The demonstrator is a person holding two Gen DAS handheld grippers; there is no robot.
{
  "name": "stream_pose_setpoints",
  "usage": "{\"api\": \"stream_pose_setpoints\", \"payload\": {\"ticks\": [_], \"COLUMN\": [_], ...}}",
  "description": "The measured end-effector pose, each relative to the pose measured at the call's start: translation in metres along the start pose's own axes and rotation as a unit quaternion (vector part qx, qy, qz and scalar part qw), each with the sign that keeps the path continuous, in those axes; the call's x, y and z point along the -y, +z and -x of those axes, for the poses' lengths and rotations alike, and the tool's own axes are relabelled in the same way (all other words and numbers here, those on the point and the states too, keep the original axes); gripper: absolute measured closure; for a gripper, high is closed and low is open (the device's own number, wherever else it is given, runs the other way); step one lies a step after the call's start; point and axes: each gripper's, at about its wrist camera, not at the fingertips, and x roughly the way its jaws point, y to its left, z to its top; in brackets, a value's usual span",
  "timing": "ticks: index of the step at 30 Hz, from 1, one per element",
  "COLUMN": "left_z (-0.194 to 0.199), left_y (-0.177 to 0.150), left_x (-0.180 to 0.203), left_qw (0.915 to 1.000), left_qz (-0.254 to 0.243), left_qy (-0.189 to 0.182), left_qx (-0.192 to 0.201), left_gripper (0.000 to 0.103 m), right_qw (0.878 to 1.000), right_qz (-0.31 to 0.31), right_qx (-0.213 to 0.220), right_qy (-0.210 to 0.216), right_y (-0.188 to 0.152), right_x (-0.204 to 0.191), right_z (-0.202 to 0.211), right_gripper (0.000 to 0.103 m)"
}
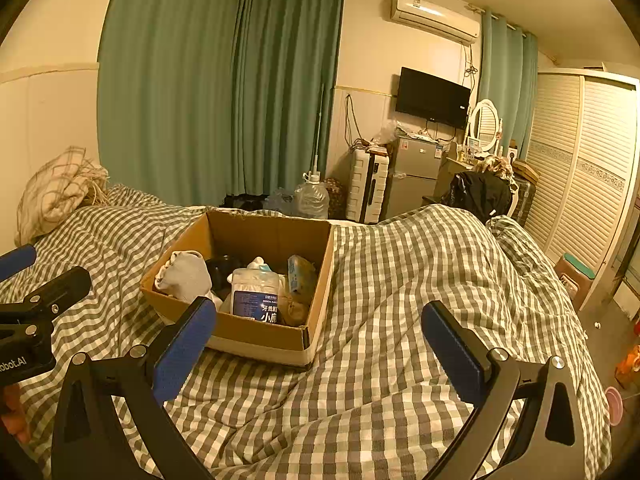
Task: Organize objects
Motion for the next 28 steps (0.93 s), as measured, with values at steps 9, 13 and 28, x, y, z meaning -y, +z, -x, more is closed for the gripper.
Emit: {"api": "stream_pose_setpoints", "payload": {"ticks": [9, 13, 28], "left_z": [-0.0001, -0.0012, -0.0017], "left_y": [0.0005, 0.0, -0.0017], "left_x": [-0.0001, -0.0001, -0.0003], "left_qw": [1.0, 1.0, 1.0], "left_qz": [0.0, -0.001, 0.0], "left_qy": [0.0, -0.001, 0.003], "left_qx": [-0.002, -0.005, -0.006], "left_gripper": [0.0, 0.0, 0.0], "right_qw": [1.0, 1.0, 1.0], "right_qz": [0.0, 0.002, 0.002], "right_qx": [-0.001, -0.002, -0.002], "right_qy": [0.0, 0.0, 0.0], "right_y": [-0.0004, -0.0014, -0.0015], "right_x": [-0.0006, -0.0015, -0.0018], "right_z": [-0.0005, -0.001, -0.0014], "right_gripper": [0.0, 0.0, 0.0]}}
